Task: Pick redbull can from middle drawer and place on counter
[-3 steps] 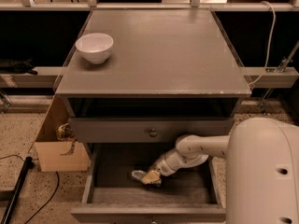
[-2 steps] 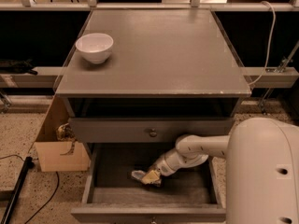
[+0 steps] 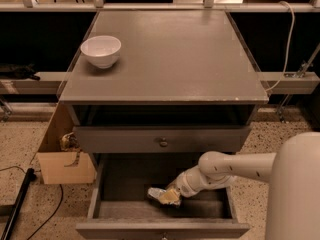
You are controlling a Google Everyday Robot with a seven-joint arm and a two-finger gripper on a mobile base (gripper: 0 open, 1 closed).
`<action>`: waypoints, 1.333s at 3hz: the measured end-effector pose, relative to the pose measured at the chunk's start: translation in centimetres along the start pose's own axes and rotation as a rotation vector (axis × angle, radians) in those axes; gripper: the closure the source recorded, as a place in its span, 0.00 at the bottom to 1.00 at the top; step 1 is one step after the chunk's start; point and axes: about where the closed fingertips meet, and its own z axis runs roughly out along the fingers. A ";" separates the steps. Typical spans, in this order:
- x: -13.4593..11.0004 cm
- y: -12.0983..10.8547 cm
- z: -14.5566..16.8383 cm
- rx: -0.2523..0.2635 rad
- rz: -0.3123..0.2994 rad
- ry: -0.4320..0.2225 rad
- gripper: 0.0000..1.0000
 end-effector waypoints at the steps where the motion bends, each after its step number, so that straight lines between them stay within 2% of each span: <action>1: 1.3 1.0 -3.3 0.061 0.009 -0.022 1.00; 2: 0.7 0.6 -7.3 0.119 0.004 -0.045 1.00; 3: -1.8 -0.7 -13.0 0.188 -0.004 -0.082 1.00; 4: -3.5 -0.7 -18.6 0.253 -0.009 -0.124 1.00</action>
Offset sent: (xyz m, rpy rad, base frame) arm 0.0071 -0.0856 0.1195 -0.0565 -0.1808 -0.1257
